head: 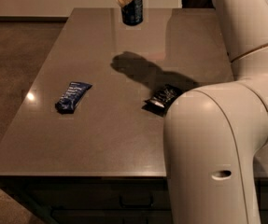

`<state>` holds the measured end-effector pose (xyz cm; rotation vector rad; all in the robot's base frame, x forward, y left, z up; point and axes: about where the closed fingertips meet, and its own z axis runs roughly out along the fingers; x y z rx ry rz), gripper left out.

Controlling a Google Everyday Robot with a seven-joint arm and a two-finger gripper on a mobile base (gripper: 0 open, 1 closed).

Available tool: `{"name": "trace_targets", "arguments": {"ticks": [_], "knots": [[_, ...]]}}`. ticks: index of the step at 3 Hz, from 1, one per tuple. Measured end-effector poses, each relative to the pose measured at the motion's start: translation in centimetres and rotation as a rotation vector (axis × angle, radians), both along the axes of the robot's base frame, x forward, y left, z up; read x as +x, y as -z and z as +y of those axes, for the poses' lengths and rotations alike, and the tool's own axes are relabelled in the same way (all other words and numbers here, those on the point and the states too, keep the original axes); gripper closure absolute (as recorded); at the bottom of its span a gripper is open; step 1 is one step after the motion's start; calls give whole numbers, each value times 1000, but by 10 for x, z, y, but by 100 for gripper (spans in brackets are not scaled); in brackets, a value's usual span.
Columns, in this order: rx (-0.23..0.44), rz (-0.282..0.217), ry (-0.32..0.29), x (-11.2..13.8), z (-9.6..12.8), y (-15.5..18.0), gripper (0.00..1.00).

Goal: Pick pepsi can

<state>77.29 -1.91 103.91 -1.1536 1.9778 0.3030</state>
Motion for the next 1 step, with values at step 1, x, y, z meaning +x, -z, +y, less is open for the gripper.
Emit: {"name": "trace_targets", "arguments": {"ticks": [1], "knots": [[-6, 9, -6, -2, 0, 2, 100]]}}
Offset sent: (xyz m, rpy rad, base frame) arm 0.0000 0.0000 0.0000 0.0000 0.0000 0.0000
